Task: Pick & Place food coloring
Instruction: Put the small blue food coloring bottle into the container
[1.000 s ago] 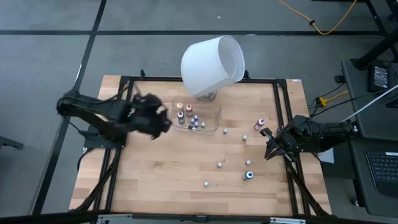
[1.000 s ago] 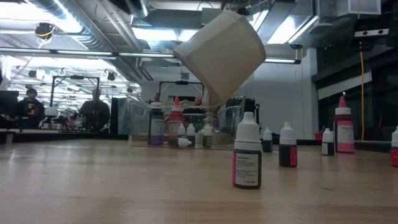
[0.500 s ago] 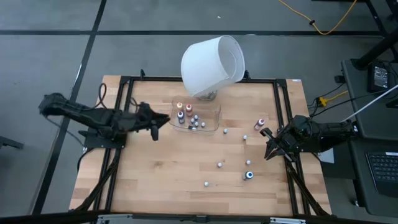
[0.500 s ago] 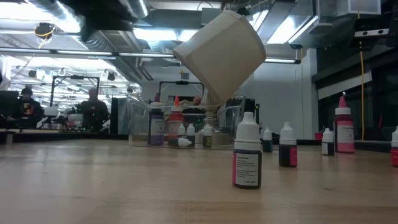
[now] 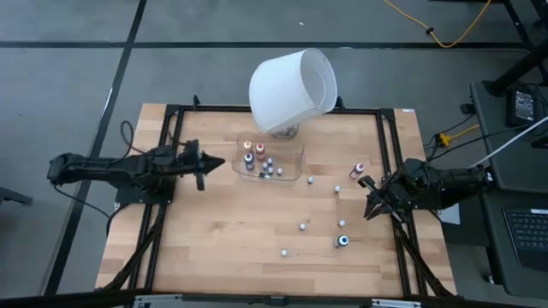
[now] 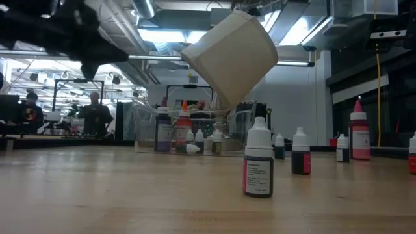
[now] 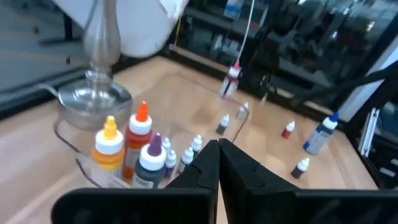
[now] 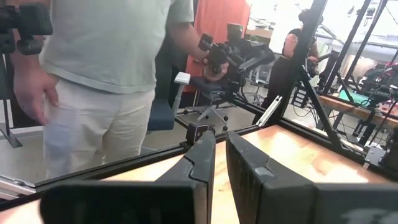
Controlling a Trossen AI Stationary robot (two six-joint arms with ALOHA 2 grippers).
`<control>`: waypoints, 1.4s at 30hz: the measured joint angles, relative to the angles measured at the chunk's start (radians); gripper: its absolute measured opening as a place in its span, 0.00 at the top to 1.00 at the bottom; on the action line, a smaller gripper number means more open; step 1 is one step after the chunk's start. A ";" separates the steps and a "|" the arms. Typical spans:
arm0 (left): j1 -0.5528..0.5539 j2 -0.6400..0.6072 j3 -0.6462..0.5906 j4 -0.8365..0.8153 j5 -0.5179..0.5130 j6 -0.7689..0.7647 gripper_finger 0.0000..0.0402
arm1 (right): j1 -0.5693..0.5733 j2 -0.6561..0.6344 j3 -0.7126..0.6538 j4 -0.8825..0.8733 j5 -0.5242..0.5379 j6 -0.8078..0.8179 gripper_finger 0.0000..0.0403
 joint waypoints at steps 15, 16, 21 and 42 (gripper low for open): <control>0.018 -0.422 -0.166 -0.114 0.145 0.057 0.99 | 0.000 0.000 0.000 0.000 0.000 0.000 0.89; 0.024 -0.425 -0.171 -0.139 0.142 0.058 0.99 | 0.000 0.000 0.000 0.000 0.000 0.000 0.89; 0.040 -0.401 -0.171 -0.140 0.143 0.109 0.99 | 0.000 -0.002 0.000 0.001 0.000 0.000 0.89; 0.039 -0.386 -0.171 -0.139 0.178 0.030 0.96 | -0.006 0.000 0.000 0.024 0.490 0.217 0.89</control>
